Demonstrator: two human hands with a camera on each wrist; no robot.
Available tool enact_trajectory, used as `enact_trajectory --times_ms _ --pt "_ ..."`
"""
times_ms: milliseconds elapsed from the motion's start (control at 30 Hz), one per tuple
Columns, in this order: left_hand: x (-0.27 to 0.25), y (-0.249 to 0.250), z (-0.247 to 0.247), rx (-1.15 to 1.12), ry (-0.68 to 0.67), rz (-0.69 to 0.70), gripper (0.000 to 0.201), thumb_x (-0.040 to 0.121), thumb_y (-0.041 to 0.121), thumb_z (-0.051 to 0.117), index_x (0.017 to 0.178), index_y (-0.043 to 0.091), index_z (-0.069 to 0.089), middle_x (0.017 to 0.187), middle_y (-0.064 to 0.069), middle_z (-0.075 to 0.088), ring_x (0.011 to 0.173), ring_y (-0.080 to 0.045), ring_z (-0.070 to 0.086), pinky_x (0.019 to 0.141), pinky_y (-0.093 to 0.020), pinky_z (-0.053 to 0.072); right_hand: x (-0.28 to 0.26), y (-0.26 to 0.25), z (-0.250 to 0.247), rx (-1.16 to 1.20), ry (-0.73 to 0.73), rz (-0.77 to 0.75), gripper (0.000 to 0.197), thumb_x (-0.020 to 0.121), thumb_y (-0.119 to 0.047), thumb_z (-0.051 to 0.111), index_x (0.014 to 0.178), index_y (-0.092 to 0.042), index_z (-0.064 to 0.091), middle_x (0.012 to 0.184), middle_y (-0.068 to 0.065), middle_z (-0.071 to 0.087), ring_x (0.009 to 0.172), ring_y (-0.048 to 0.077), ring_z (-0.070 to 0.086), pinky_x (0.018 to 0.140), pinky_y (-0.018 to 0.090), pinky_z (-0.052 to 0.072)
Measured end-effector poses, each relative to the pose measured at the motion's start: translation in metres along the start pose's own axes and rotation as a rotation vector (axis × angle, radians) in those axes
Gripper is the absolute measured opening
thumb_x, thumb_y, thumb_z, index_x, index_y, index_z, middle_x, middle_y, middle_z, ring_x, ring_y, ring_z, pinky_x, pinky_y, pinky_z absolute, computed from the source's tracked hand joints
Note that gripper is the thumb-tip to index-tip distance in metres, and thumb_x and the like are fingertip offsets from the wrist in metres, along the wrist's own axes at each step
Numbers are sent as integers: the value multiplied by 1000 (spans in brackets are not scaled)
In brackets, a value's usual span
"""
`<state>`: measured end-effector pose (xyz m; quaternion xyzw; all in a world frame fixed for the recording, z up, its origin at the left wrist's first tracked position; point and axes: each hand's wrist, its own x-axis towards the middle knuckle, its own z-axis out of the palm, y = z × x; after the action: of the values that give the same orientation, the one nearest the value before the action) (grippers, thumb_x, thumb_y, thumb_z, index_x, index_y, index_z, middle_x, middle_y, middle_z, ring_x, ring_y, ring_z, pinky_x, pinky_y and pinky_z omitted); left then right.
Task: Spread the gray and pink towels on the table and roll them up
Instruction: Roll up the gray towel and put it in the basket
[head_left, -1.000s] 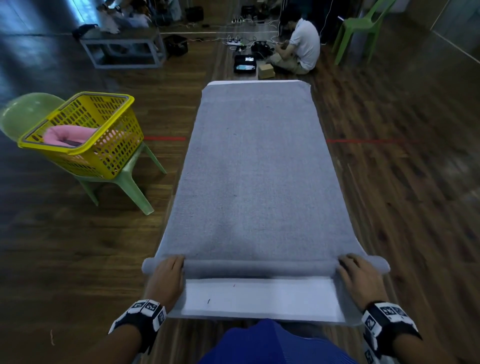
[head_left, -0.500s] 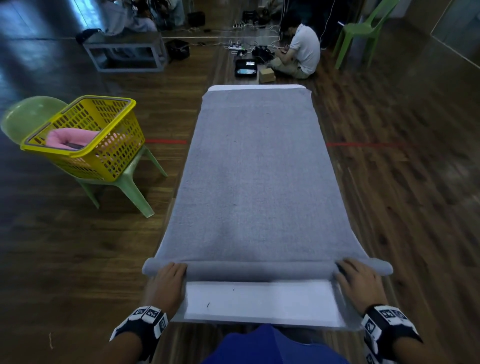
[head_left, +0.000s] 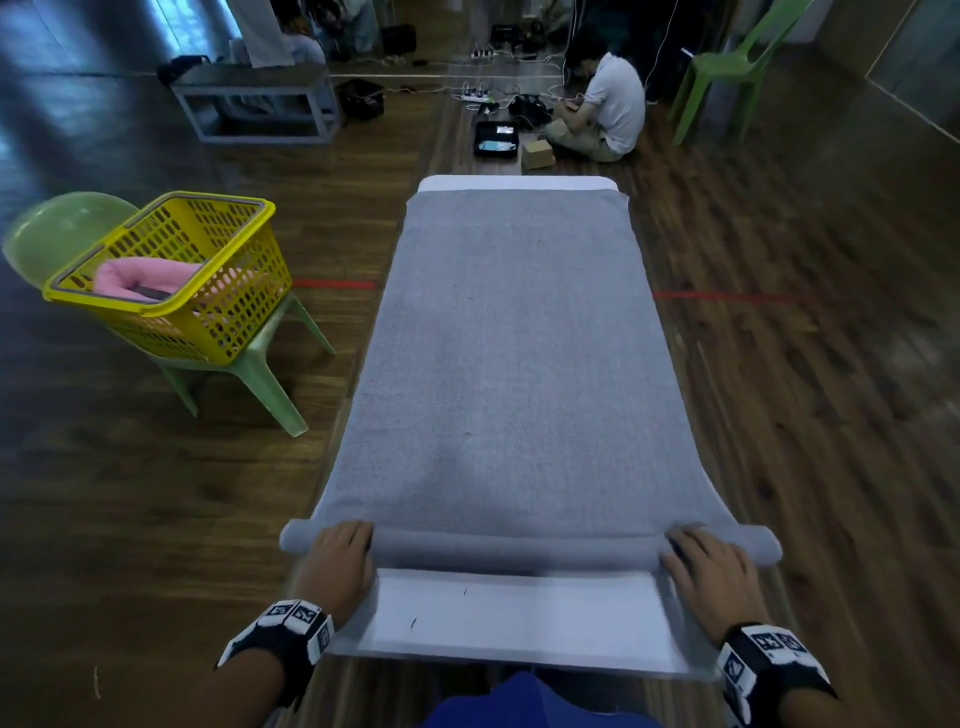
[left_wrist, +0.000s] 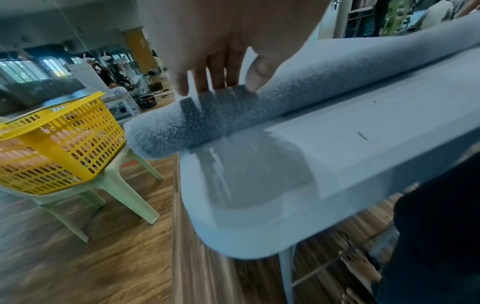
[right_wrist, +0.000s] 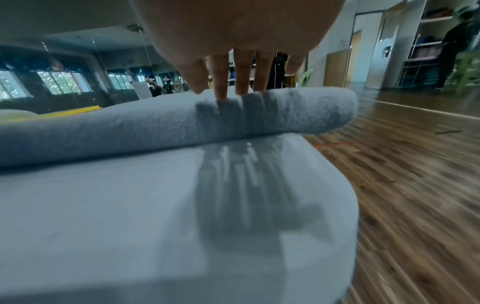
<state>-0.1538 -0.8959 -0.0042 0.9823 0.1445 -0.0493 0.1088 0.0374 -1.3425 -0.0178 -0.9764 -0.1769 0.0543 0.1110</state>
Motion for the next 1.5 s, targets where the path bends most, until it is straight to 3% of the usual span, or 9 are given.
enact_trajectory --times_ms 200,400,533,667,767,900,1133,1300,1500 --pt "-13 -3 2 17 -108 14 39 47 15 84 81 22 66 77 4 67 68 -16 64 64 -33 53 -9 8 6 -51 -116 -26 49 46 -18 87 92 -24 70 91 -2 71 82 25 68 71 43 52" --pt "10 -3 -5 -13 -14 -7 31 76 21 59 105 11 64 103 -5 66 91 -23 63 80 -39 54 22 -1 -11 -41 42 -8 19 82 -27 61 99 -20 69 103 2 67 91 23 65 77 40 52" --pt "0 -9 10 -33 -99 -12 48 70 26 74 113 11 61 112 -6 64 99 -23 62 81 -38 55 5 3 4 -45 -46 -69 45 64 -31 83 104 -22 67 102 2 68 89 25 65 76 43 52" --pt "-3 -3 0 66 -146 28 52 39 16 84 86 19 63 82 0 66 71 -22 64 58 -36 53 2 1 0 -95 -161 14 47 54 -21 83 98 -28 69 97 -4 69 88 23 65 75 42 45" --pt "14 -3 -9 122 -58 62 25 54 29 69 77 21 63 73 3 65 64 -21 62 58 -36 50 25 -5 -8 -140 -108 18 32 71 -34 62 102 -30 69 104 -4 68 98 22 62 87 42 38" --pt "32 -4 -6 66 9 20 33 73 16 65 104 6 66 101 -10 68 88 -26 66 80 -40 55 41 -7 -11 0 -9 5 28 86 -27 61 113 -23 62 118 1 62 108 24 59 93 45 46" --pt "20 2 -2 70 -112 14 46 44 13 85 87 13 68 83 -4 69 72 -24 65 62 -38 54 23 -1 -2 -15 -162 42 47 79 -17 67 124 -28 56 126 -5 56 118 21 51 100 41 38" --pt "37 7 -11 90 -122 -16 19 75 25 61 92 20 63 92 1 67 88 -22 61 79 -37 45 40 0 -11 -114 -195 -23 26 78 -26 61 101 -38 58 103 -9 64 102 19 59 94 40 36" --pt "42 11 -1 -17 -8 -3 36 82 23 55 113 5 59 109 -12 64 97 -30 61 86 -45 50 47 -3 -5 -47 -44 -51 37 90 -33 57 124 -19 57 129 3 56 121 25 51 100 48 36"
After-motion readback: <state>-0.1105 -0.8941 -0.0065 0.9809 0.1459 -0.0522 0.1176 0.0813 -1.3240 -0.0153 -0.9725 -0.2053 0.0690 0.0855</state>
